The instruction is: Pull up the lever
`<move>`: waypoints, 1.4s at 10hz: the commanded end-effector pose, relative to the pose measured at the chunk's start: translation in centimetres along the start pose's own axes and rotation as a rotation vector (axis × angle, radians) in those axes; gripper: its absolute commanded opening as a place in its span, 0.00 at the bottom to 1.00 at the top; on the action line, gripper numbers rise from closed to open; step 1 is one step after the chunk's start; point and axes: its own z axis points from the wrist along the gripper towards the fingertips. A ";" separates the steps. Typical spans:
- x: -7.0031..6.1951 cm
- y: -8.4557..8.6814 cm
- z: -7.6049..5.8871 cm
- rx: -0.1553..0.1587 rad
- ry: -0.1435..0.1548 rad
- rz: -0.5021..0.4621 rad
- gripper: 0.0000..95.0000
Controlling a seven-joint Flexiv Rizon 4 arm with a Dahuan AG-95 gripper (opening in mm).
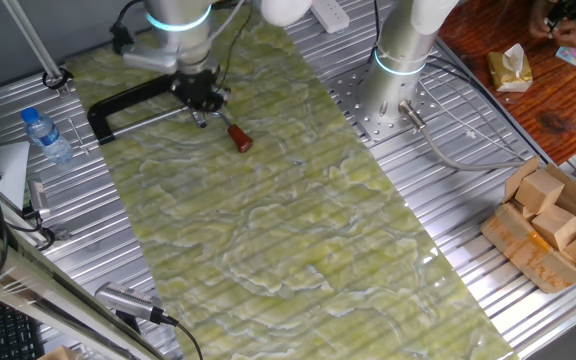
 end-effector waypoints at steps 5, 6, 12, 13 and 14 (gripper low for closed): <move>6.7 0.3 3.7 0.005 0.043 -0.331 0.00; 6.3 0.2 4.5 -0.014 0.018 -0.402 0.00; 5.9 1.6 7.7 -0.018 0.019 -0.620 0.20; 5.9 1.9 8.2 -0.012 0.014 -0.645 0.20; 5.8 1.9 8.5 -0.012 0.007 -0.662 0.20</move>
